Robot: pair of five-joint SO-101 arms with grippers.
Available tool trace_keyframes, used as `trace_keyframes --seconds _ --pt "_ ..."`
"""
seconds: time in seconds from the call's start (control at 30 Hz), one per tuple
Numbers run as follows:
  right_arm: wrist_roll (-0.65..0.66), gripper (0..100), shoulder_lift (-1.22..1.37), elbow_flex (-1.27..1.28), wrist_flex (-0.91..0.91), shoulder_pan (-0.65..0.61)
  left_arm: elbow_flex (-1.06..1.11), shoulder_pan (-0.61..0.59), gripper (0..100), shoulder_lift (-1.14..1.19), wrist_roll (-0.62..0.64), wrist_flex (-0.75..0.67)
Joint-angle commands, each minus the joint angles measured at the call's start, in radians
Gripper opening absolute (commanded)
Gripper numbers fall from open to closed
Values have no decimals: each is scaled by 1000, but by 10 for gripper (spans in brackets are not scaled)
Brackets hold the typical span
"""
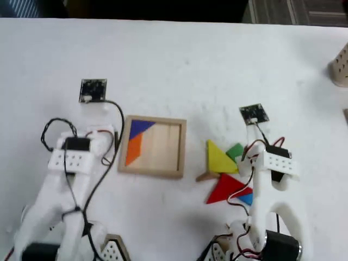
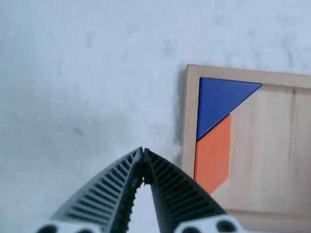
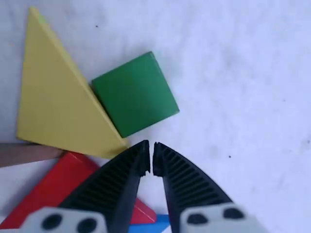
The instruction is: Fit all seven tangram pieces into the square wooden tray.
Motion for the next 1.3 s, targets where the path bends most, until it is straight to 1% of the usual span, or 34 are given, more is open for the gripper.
trace_keyframes --seconds 0.0,0.07,0.2,0.27,0.33,0.43,0.5,0.57,0.63,0.73,0.93,1.13,1.27 --pt "49 18 -15 -80 87 -28 -138 -54 28 150 8 -29" --pt "140 18 -15 -161 228 -35 -172 -71 28 209 3 -32" --pt "295 21 -8 -299 496 -93 -219 -74 28 282 3 -32" --pt "339 60 -4 -319 564 -131 -232 -76 28 298 3 -32" --pt "370 130 -4 -308 588 -182 -235 -73 41 308 3 -32" --pt "465 211 -4 -247 556 -262 -232 -76 109 306 8 -32" --pt "519 214 -5 -201 501 -312 -227 -77 151 305 9 -31" --pt "531 198 -12 -163 423 -343 -227 -90 172 306 9 -31" --pt "535 182 -12 -144 352 -357 -227 -97 172 308 9 -31" --pt "537 170 -4 -126 300 -383 -227 -99 172 308 9 -31" --pt "539 172 -2 -80 249 -449 -227 -99 172 308 5 -31" --pt "540 172 -2 -43 240 -509 -227 -99 172 308 3 -31" --pt "540 170 -2 -40 214 -515 -227 -99 172 309 3 -31"
